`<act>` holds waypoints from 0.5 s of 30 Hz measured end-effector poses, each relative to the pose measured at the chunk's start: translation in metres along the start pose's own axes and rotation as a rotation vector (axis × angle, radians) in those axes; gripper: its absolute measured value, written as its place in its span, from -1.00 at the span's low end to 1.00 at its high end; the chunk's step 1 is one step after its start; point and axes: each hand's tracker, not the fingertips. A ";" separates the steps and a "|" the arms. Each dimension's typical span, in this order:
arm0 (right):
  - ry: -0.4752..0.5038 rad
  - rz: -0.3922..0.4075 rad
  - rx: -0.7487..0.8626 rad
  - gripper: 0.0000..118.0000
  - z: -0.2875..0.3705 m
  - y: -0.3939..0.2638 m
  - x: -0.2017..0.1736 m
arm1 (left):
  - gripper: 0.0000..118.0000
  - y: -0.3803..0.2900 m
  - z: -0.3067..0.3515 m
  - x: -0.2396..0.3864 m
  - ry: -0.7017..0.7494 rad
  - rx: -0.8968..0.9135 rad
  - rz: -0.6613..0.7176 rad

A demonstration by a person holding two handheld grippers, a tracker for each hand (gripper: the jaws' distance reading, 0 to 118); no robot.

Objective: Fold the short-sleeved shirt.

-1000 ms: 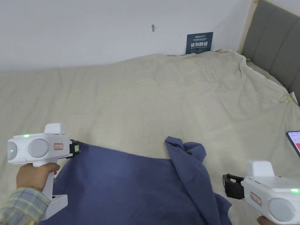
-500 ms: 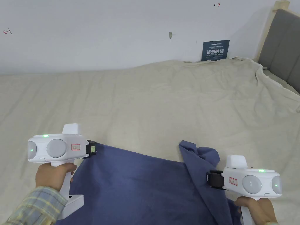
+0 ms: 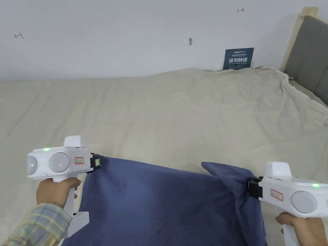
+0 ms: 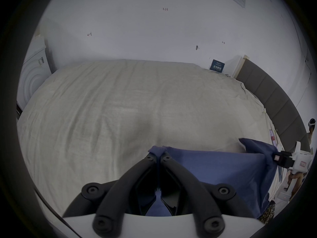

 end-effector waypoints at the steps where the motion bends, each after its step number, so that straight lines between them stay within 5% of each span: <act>1: 0.007 -0.004 0.018 -0.97 0.010 0.004 0.000 | -1.00 0.000 0.006 -0.003 0.002 0.009 0.006; 5: -0.055 -0.003 0.130 -0.97 0.055 0.028 0.011 | -1.00 0.004 0.040 -0.020 0.021 0.055 0.047; 15: -0.016 -0.043 0.300 -0.97 0.125 0.103 0.006 | -1.00 0.051 0.136 -0.040 0.035 0.244 0.084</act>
